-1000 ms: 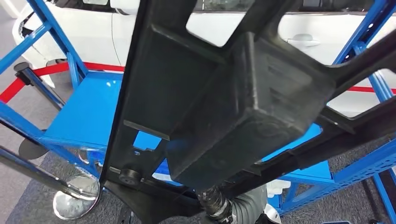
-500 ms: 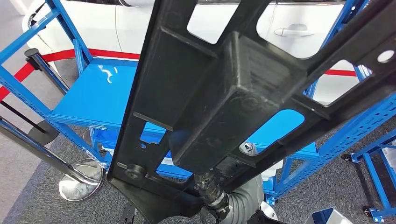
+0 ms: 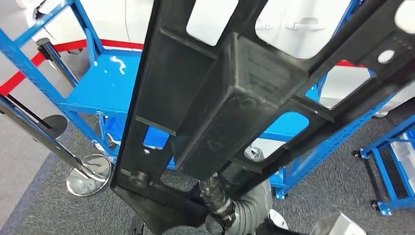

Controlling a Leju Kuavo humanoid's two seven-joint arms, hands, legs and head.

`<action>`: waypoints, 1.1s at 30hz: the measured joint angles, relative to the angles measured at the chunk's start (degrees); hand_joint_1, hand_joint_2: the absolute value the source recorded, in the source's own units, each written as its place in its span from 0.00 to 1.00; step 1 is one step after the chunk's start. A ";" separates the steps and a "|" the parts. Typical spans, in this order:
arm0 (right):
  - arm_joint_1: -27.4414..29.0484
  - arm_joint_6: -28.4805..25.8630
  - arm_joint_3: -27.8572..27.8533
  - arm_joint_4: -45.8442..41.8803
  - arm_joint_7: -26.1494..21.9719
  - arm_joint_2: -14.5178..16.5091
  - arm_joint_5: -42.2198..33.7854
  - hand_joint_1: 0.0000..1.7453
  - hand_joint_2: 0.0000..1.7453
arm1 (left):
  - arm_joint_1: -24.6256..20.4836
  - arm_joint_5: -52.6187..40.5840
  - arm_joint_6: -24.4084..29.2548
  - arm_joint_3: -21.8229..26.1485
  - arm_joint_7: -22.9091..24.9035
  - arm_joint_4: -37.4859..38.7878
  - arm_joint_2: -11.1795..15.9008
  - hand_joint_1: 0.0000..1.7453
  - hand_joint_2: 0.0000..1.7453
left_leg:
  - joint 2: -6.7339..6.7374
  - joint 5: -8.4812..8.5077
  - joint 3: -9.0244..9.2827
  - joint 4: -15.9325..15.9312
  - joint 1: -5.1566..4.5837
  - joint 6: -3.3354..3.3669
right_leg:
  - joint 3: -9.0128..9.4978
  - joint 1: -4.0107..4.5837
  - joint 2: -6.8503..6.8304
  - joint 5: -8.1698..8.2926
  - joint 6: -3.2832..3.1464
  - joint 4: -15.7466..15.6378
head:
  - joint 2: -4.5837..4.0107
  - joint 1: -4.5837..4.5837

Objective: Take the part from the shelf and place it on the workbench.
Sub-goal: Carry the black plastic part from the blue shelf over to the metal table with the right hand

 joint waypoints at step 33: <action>-1.16 -2.34 0.76 -0.10 2.36 -0.38 3.20 0.95 1.00 | 0.30 -1.06 0.20 -0.02 1.62 -0.03 -0.69 0.00 1.00 | -0.30 1.53 -4.75 3.21 0.75 -0.34 | 1.46 -0.45 0.01 -5.65 1.05 3.71 | 0.01 0.35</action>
